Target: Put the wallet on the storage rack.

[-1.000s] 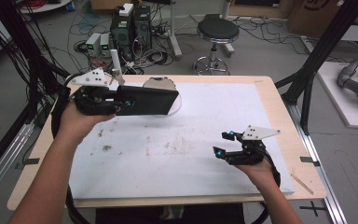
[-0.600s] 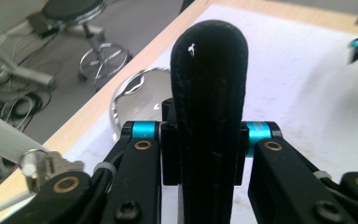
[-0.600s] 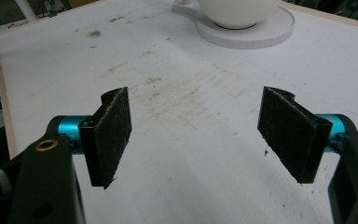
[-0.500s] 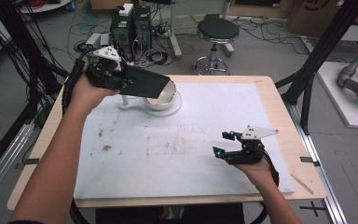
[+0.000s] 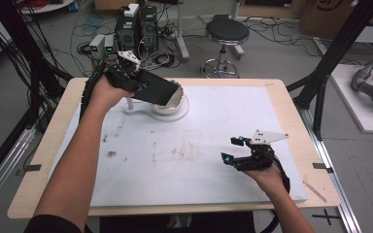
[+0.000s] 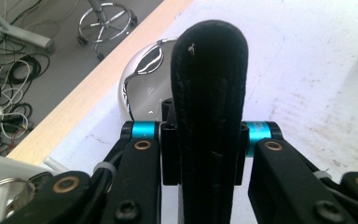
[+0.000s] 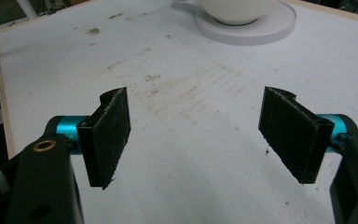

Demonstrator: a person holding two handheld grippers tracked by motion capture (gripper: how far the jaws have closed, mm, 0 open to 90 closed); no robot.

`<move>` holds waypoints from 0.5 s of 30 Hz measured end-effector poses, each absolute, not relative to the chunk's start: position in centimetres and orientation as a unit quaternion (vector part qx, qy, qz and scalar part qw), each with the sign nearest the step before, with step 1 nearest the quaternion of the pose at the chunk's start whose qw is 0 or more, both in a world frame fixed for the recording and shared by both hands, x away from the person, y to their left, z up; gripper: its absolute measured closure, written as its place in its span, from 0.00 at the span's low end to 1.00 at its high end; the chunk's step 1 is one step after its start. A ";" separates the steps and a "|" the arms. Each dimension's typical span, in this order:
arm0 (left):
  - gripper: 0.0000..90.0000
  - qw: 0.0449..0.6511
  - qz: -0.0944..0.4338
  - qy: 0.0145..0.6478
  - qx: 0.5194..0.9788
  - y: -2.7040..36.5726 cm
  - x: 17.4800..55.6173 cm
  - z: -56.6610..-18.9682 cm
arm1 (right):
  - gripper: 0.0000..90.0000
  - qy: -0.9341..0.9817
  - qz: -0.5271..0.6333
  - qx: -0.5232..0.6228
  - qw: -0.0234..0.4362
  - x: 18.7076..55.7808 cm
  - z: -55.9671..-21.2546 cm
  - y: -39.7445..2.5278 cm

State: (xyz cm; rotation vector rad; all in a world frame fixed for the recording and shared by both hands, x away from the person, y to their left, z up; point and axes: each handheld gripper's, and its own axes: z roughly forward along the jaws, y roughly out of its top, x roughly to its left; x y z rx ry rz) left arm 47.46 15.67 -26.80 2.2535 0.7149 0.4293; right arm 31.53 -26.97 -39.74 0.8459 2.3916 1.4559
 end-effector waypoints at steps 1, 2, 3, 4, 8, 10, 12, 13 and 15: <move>0.82 0.361 0.169 0.279 0.874 15.6 47.6 -27.0 | 0.28 0.815 0.492 0.287 0.107 31.5 -39.8 -26.9; 0.82 0.362 0.169 0.284 0.872 15.5 47.7 -27.2 | 0.28 0.817 0.490 0.285 0.105 31.5 -39.9 -26.8; 0.82 0.364 0.168 0.288 0.870 15.5 47.8 -27.4 | 0.28 0.819 0.489 0.283 0.105 31.5 -39.9 -26.7; 0.82 0.365 0.165 0.290 0.869 15.4 48.0 -27.6 | 0.28 0.820 0.487 0.283 0.104 31.5 -39.9 -26.6; 0.82 0.357 0.167 0.297 0.870 14.7 48.5 -28.0 | 0.28 0.818 0.491 0.280 0.101 31.5 -39.8 -26.4; 0.82 0.351 0.168 0.300 0.871 14.7 48.6 -27.9 | 0.28 0.819 0.491 0.280 0.102 31.5 -39.9 -26.4; 0.82 0.349 0.166 0.304 0.871 14.8 48.8 -27.8 | 0.28 0.820 0.488 0.280 0.101 31.6 -39.9 -26.4; 0.82 0.348 0.165 0.305 0.871 14.9 48.9 -27.8 | 0.28 0.821 0.488 0.279 0.099 31.6 -40.0 -26.3; 0.82 0.345 0.161 0.307 0.872 15.0 49.0 -27.7 | 0.28 0.821 0.488 0.280 0.099 31.6 -40.0 -26.2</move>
